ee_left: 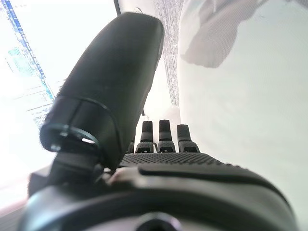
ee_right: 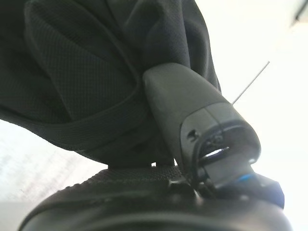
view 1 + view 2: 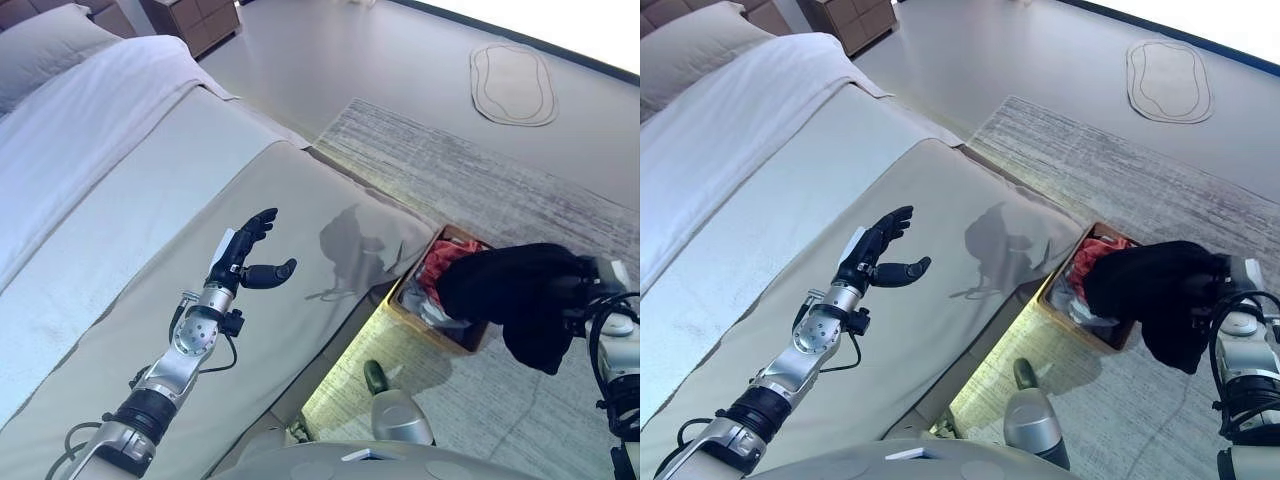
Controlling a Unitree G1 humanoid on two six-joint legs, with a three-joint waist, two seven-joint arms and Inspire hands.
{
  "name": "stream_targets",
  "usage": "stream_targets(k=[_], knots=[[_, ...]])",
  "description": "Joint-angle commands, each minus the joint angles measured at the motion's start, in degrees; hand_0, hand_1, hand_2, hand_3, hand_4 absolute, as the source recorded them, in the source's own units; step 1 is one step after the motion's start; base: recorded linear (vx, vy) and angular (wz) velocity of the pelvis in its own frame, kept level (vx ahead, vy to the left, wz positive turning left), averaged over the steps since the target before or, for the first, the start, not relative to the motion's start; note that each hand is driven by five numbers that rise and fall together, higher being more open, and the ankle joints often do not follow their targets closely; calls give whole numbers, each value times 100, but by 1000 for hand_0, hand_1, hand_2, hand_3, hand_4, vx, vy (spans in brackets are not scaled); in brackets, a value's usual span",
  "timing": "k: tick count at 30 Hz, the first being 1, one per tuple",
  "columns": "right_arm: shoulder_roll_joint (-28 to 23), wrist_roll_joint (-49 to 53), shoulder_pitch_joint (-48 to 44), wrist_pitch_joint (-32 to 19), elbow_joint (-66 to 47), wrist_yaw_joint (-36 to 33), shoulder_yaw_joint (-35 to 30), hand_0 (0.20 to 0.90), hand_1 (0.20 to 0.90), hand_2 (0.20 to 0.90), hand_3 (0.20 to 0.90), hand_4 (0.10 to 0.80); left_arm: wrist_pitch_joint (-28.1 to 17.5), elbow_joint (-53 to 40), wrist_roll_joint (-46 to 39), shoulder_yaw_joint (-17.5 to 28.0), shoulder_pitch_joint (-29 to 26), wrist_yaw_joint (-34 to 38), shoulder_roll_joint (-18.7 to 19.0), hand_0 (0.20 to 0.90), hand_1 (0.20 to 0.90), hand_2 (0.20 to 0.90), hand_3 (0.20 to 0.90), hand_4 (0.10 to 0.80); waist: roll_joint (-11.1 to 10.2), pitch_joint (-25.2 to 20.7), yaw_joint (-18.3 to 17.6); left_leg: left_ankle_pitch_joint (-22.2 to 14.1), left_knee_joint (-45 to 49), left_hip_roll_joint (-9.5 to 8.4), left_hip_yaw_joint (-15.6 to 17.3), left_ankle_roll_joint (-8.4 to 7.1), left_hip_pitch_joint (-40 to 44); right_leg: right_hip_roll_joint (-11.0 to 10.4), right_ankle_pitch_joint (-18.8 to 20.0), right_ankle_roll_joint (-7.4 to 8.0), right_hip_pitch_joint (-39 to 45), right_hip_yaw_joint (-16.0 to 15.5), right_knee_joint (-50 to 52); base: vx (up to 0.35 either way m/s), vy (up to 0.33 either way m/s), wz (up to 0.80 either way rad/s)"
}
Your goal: Pick up the clothes from the bed and place them into the basket
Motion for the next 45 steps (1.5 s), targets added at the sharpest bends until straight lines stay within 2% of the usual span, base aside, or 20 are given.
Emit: stream_targets(k=[1, 11, 12, 13, 15, 16, 17, 31, 37, 42, 45], knots=[[-298, 128, -940, -485, 414, -62, 34, 300, 300, 300, 200, 100, -347, -285, 11, -53, -637, 63, 101, 900, 900, 900, 900, 800, -174, -304, 245, -466, 43, 316, 48, -275, 413, -108, 10, 46, -173, -210, 254, -15, -37, 3], [-216, 369, -1857, -406, 1615, 62, 406, 300, 300, 300, 200, 100, -314, -210, -145, -288, -867, 13, 108, 900, 900, 900, 900, 800, -25, -270, 442, -441, 43, 298, -84, -295, 394, -148, 6, 20, -112, -329, 202, -9, -13, 3], [-202, 379, -1914, -428, 1665, 71, 443, 333, 333, 333, 238, 138, -325, -196, -153, -290, -878, 19, 104, 900, 900, 900, 900, 800, -8, -269, 458, -437, 43, 299, -103, -304, 387, -157, 4, 18, -110, -341, 199, -12, -4, 9], [-194, 375, -1931, -431, 1663, 67, 459, 451, 451, 451, 376, 276, -324, -194, -160, -291, -885, 22, 107, 900, 900, 900, 900, 800, -3, -269, 465, -434, 43, 299, -110, -307, 382, -162, 5, 18, -110, -347, 197, -21, -9, 8], [-172, 394, -1975, -448, 1630, 31, 498, 542, 542, 542, 483, 383, -336, -183, -209, -277, -889, 17, 139, 900, 900, 900, 900, 800, 19, -266, 493, -422, 43, 300, -144, -313, 363, -181, 7, 16, -105, -383, 190, -25, -17, 6], [-168, 396, -2002, -446, 1618, 18, 510, 768, 768, 768, 746, 646, -326, -186, -224, -274, -898, 13, 152, 900, 900, 900, 900, 800, 21, -266, 502, -420, 43, 299, -154, -314, 356, -182, 8, 17, -104, -390, 189, -19, -18, 8], [-159, 373, -2020, -447, 1587, 19, 514, 900, 900, 900, 900, 800, -312, -195, -227, -276, -900, 18, 154, 900, 900, 900, 900, 800, 24, -268, 507, -417, 43, 299, -160, -315, 349, -185, 9, 19, -102, -400, 186, -10, -10, 6], [-139, 149, -2289, -236, 1442, 18, 686, 900, 900, 900, 900, 800, -411, -62, -239, -271, -805, 64, 117, 900, 900, 900, 900, 800, -43, -338, 605, -392, 43, 314, -246, -320, 301, -181, 18, 10, -44, -484, 126, -1, 1, 4], [-49, 144, -2230, -223, 1597, 84, 714, 900, 900, 900, 900, 800, -409, 7, -205, -213, -772, 107, 145, 900, 900, 900, 900, 800, -145, -376, 681, -363, 43, 348, -296, -314, 270, -176, 32, 1, 5, -532, 89, 0, 0, 0], [34, 3, -2140, -336, 1323, -161, 773, 900, 900, 900, 900, 800, -269, 102, -249, -156, -734, 171, 132, 900, 900, 900, 900, 800, -219, -426, 734, -348, 43, 354, -379, -297, 268, -181, 33, -3, 64, -582, 85, 7, -6, 6], [129, -225, -2148, -404, 748, -522, 947, 900, 900, 900, 900, 800, -168, 205, -358, -109, -649, 236, 59, 900, 900, 900, 900, 800, -274, -465, 782, -342, 43, 343, -464, -279, 267, -188, 23, -10, 122, -614, 81, 13, -4, 9]])
